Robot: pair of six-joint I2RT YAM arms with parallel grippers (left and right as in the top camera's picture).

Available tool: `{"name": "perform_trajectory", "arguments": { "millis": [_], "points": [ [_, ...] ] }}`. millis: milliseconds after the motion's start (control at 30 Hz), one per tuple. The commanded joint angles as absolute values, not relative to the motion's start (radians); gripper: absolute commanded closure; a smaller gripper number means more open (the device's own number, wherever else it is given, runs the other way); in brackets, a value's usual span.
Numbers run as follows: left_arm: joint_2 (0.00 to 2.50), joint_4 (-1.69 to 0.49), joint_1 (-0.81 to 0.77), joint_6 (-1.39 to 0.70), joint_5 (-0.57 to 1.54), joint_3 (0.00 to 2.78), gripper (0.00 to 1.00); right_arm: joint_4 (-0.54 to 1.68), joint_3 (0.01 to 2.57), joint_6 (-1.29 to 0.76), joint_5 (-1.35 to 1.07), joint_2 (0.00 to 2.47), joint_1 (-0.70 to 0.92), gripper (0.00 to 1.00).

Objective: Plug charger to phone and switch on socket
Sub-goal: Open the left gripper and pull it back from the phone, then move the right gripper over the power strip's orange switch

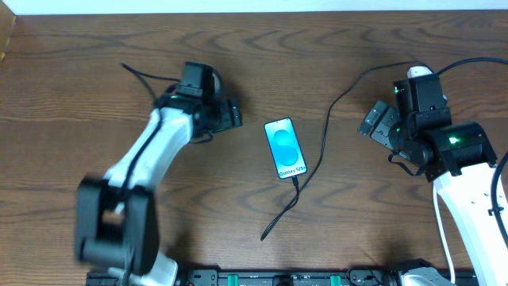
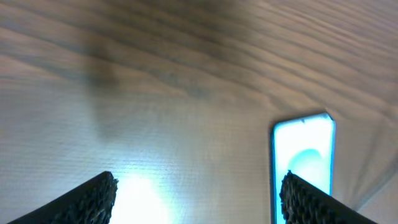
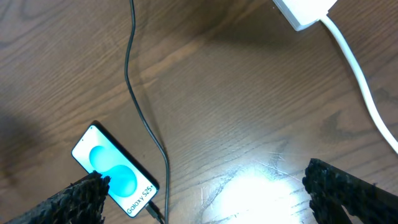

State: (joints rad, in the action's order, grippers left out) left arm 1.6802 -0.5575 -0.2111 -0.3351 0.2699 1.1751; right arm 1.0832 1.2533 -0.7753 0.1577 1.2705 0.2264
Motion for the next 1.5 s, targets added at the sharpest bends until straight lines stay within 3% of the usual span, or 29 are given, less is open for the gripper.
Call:
{"name": "perform_trajectory", "arguments": {
  "millis": [0, 167, 367, 833, 1067, 1233, 1467],
  "points": [
    [1.517, -0.630, -0.213, -0.173, 0.139, 1.180, 0.16, 1.083, 1.247, -0.761, 0.175, 1.277, 0.222, 0.01],
    [1.335, -0.757, -0.212, -0.173, -0.010, 1.180, 0.16, 1.075, 1.247, -0.761, 0.174, 1.277, 0.222, 0.01],
    [1.204, -0.811, -0.213, -0.173, -0.012, 1.180, 0.16, 1.068, 1.247, -0.762, 0.174, 1.277, 0.222, 0.01],
    [1.188, -0.811, -0.213, -0.173, -0.012, 1.180, 0.16, 1.067, 1.247, -0.761, 0.166, 1.277, 0.222, 0.01],
    [1.188, -0.811, -0.213, -0.173, -0.012, 1.180, 0.16, 1.018, 1.249, -0.601, 0.160, 1.277, 0.216, 0.01],
    [1.188, -0.811, -0.212, -0.173, -0.012, 1.180, 0.16, 1.023, 1.285, -0.517, 0.064, 1.282, 0.143, 0.01],
    [1.188, -0.811, -0.213, -0.173, -0.012, 1.180, 0.16, 1.074, 1.473, -0.377, -0.195, 1.377, -0.085, 0.01]
  ]
}}
